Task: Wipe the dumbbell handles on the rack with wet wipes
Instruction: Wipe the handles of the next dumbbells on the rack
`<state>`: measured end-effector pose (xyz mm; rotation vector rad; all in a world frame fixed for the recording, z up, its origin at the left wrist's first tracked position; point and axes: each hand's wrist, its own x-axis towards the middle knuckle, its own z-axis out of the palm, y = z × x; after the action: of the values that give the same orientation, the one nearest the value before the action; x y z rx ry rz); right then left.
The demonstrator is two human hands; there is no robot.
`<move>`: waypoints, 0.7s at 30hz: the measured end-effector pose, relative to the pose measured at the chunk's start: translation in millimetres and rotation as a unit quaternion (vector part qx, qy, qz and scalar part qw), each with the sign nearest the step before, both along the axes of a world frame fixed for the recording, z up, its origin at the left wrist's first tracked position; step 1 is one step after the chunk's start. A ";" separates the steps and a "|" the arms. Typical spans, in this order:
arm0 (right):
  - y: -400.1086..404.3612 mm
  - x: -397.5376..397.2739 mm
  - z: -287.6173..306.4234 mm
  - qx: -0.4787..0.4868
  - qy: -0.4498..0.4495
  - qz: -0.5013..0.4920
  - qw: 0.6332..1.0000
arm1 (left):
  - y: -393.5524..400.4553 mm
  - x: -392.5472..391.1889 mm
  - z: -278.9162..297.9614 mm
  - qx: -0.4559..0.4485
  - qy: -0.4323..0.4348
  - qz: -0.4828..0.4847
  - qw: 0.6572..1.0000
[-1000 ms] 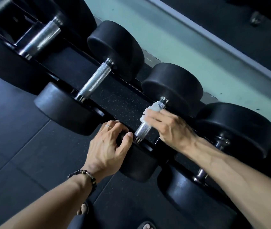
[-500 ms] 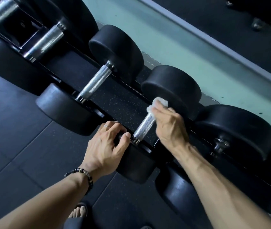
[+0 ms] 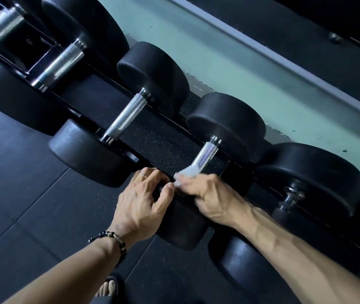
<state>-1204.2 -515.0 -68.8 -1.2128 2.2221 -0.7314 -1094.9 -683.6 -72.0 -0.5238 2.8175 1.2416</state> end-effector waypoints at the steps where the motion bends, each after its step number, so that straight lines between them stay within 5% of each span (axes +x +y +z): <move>1: 0.1 -3.0 1.8 0.027 -0.024 0.040 0.999 | 0.0 0.3 0.0 0.000 -0.002 0.001 1.000; 7: -2.0 -27.1 8.4 -0.004 0.054 -0.063 0.997 | -0.1 0.4 -0.1 0.004 0.002 -0.002 1.000; 12: -7.0 -17.4 8.5 0.113 -0.029 0.096 0.989 | -0.5 0.4 1.6 0.010 0.002 -0.001 1.000; 17: -0.8 -24.6 -0.5 -0.005 0.089 -0.108 0.990 | -0.5 0.2 1.0 0.014 0.002 0.003 1.000; 21: -7.0 5.2 3.3 0.042 0.015 0.014 0.999 | -0.4 0.3 1.4 0.008 0.001 0.000 1.000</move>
<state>-1199.0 -522.1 -65.5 -1.2192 2.2315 -0.6054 -1094.6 -684.0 -70.6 -0.5219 2.8064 1.2639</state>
